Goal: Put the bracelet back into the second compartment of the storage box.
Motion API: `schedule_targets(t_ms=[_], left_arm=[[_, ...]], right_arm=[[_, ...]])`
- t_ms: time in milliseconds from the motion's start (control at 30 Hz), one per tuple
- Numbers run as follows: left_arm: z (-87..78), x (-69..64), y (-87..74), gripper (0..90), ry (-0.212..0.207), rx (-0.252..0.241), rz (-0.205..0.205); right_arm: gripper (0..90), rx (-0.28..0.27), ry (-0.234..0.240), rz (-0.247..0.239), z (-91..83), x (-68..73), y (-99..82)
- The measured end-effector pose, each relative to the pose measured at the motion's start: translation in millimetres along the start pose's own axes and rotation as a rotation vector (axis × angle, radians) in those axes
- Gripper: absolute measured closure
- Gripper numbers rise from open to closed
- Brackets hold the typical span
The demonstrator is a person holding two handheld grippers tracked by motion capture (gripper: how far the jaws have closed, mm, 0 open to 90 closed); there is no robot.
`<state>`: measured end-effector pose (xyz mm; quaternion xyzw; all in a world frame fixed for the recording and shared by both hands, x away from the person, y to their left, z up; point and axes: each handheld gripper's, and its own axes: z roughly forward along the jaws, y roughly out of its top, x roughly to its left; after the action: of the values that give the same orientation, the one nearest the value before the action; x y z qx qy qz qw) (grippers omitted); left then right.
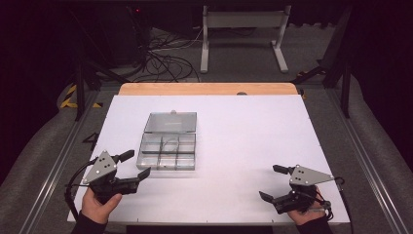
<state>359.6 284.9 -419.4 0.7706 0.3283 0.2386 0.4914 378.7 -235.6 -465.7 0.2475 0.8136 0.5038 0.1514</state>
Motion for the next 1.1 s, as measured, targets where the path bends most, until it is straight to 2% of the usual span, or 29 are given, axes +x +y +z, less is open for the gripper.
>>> schedule_targets(t_ms=[233, 600, 900, 1100], left_arm=[[-2.2, 1.6, -13.8, 21.6, -0.021, 0.008, 0.004], [-1.6, 3.1, -34.5, 22.6, -0.02, 0.032, -0.008], [1.5, 6.7, -42.9, 22.6, -0.011, 0.05, 0.005], [3.8, 11.9, -50.7, 22.6, -0.016, 0.071, -0.012]], right_arm=[[2.5, 0.004, 0.005, 0.002, 0.4, -0.5, -0.3], [2.5, 0.011, 0.005, 0.004, 1.5, -1.4, -1.0], [2.5, 0.017, 0.005, 0.006, 1.8, -1.8, -1.5], [2.4, 0.019, 0.006, 0.009, 2.5, -2.4, -2.0]])
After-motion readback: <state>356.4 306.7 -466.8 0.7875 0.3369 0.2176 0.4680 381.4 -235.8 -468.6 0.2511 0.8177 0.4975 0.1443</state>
